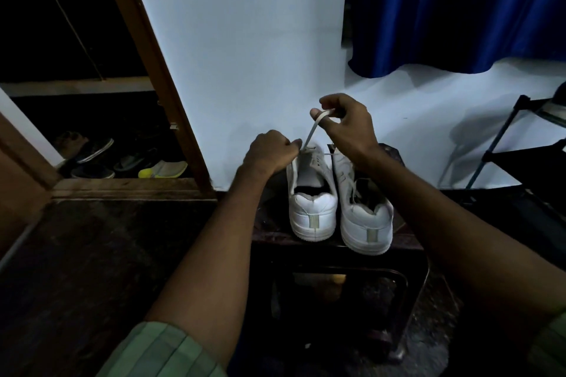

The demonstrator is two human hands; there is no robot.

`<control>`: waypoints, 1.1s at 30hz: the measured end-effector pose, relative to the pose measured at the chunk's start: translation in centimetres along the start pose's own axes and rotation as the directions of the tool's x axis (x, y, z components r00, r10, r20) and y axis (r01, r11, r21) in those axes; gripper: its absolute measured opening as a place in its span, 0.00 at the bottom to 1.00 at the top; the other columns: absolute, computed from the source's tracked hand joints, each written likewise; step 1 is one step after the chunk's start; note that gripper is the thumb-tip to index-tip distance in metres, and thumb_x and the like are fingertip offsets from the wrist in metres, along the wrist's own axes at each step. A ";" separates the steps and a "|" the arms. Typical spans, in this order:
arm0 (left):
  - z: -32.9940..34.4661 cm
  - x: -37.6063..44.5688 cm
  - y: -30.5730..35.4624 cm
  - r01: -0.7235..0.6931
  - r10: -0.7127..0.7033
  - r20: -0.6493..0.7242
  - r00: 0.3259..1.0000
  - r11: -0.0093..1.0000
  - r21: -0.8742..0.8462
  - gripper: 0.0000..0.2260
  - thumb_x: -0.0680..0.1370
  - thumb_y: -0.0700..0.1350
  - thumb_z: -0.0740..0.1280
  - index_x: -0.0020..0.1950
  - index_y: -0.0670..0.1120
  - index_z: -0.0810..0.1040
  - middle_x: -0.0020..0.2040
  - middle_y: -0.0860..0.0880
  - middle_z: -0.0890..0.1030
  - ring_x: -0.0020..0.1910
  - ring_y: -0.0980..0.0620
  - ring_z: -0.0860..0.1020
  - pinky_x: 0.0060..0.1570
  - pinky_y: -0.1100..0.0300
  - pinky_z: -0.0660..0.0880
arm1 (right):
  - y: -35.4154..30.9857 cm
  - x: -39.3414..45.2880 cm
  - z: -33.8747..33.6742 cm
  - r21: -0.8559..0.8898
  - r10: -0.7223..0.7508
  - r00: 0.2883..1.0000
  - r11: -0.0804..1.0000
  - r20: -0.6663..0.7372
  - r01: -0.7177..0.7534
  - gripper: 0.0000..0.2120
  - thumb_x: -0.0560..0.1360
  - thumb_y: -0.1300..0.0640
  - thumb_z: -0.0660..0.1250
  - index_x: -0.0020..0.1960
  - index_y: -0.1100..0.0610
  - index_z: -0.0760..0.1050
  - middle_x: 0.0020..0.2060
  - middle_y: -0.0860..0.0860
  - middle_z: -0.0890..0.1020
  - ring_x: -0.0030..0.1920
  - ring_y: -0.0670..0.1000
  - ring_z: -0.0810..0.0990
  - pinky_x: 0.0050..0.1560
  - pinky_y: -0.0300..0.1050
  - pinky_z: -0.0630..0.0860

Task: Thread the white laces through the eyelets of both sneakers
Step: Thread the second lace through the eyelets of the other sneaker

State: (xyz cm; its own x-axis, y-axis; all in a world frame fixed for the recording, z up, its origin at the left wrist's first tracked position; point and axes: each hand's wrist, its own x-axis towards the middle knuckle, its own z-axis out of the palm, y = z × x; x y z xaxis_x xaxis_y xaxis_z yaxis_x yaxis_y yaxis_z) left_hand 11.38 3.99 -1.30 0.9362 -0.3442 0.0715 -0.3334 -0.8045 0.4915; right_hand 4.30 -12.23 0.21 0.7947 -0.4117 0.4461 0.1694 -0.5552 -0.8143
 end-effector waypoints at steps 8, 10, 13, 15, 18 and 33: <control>-1.3 -0.4 1.5 0.077 -0.278 -0.085 0.957 0.523 -0.849 0.19 0.82 0.53 0.68 0.35 0.46 0.75 0.31 0.49 0.76 0.34 0.49 0.73 0.40 0.57 0.71 | -0.9 -0.1 -0.4 -0.063 -0.022 0.998 0.998 -0.055 0.019 0.13 0.74 0.43 0.75 0.38 0.52 0.83 0.26 0.47 0.82 0.27 0.45 0.81 0.38 0.47 0.79; -2.1 -0.4 1.5 0.077 -0.312 0.031 0.950 0.136 -0.988 0.14 0.84 0.51 0.67 0.41 0.46 0.75 0.27 0.51 0.75 0.29 0.52 0.73 0.37 0.59 0.75 | -1.0 0.0 -0.7 -0.057 -0.003 1.000 0.998 0.010 0.003 0.14 0.74 0.45 0.75 0.35 0.54 0.82 0.24 0.49 0.81 0.25 0.48 0.80 0.37 0.52 0.82; -2.4 0.0 0.2 0.003 -0.260 -0.158 0.953 0.525 -0.851 0.16 0.84 0.53 0.66 0.39 0.47 0.72 0.28 0.52 0.72 0.27 0.53 0.70 0.34 0.58 0.71 | -1.0 0.3 -0.8 -0.079 0.027 0.992 0.997 0.124 -0.017 0.14 0.72 0.45 0.77 0.35 0.54 0.82 0.26 0.50 0.81 0.28 0.50 0.79 0.39 0.56 0.83; -1.9 0.5 -1.2 -0.037 -0.092 -0.263 0.960 0.893 -0.449 0.14 0.81 0.58 0.68 0.46 0.47 0.77 0.41 0.51 0.80 0.40 0.50 0.77 0.45 0.56 0.75 | -0.8 0.3 -0.6 -0.114 0.022 0.995 0.993 0.102 -0.010 0.13 0.71 0.44 0.77 0.36 0.52 0.82 0.28 0.48 0.81 0.30 0.47 0.79 0.38 0.52 0.81; -1.0 0.4 -1.6 -0.021 0.013 -0.081 0.997 0.995 -0.093 0.21 0.77 0.66 0.67 0.41 0.48 0.81 0.44 0.48 0.83 0.48 0.45 0.81 0.45 0.55 0.76 | -0.8 0.2 -0.4 -0.173 0.008 1.000 0.985 0.021 -0.004 0.16 0.71 0.39 0.75 0.37 0.50 0.81 0.30 0.45 0.82 0.33 0.45 0.79 0.36 0.42 0.72; -2.0 0.1 -0.6 0.090 -0.268 -0.042 0.962 0.462 -0.882 0.20 0.83 0.58 0.66 0.38 0.46 0.69 0.30 0.49 0.69 0.27 0.52 0.70 0.30 0.62 0.74 | -1.4 -0.8 1.0 -0.281 0.060 0.848 0.954 0.527 0.108 0.11 0.68 0.54 0.79 0.48 0.54 0.82 0.40 0.47 0.83 0.39 0.45 0.80 0.41 0.41 0.73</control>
State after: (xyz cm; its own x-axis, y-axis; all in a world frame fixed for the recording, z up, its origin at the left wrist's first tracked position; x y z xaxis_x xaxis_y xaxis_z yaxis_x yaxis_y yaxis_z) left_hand 11.95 5.42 0.11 0.9951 -0.0949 -0.0263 0.0288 0.0247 0.9993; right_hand 4.02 -10.40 0.57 0.9910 -0.0013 0.1338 0.0833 -0.7770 -0.6240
